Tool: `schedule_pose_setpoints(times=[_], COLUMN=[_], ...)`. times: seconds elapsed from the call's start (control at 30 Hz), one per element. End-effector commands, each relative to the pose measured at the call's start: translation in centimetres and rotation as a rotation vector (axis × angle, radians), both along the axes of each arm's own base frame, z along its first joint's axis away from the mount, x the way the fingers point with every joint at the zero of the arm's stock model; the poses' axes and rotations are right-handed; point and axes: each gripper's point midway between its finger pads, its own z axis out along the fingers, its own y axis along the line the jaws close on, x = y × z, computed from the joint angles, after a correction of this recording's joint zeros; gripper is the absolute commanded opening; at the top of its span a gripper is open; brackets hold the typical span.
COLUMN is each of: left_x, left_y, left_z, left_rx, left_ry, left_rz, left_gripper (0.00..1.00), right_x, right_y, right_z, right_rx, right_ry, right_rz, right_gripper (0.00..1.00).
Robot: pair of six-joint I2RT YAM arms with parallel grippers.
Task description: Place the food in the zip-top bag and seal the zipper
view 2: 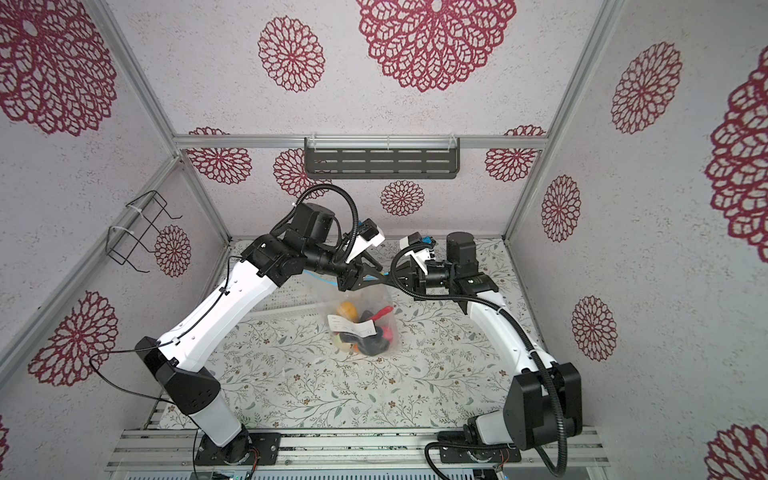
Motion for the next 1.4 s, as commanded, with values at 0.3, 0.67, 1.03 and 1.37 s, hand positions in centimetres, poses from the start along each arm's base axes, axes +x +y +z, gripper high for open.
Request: schedule_pose_setpoints(times=[0.3,0.67,1.03,1.37], left_x=[0.4,0.5,0.0,-0.3], left_y=[-0.5,-0.3,0.1,0.1], left_z=[-1.3,-1.2,0.2,0.8], left_rx=[0.008,0.013,-0.016,-0.034], left_ry=[0.072,0.07,0.027,0.014], left_rz=[-0.04,-0.022,-0.031,-0.042], left_gripper=[0.45,0.32,0.36,0.44], right_x=[-1.6,-1.5,-1.4,-1.2], right_y=[-0.4,-0.4,-0.4,-0.3], right_z=[2.5,2.4,2.3,2.2], right_rx=[0.04,0.043,0.042,0.04], right_ry=[-0.079,-0.073,-0.069,-0.064], right_rz=[0.039,0.039,0.039,0.033], right_gripper=[0.0,0.0,0.0,0.0])
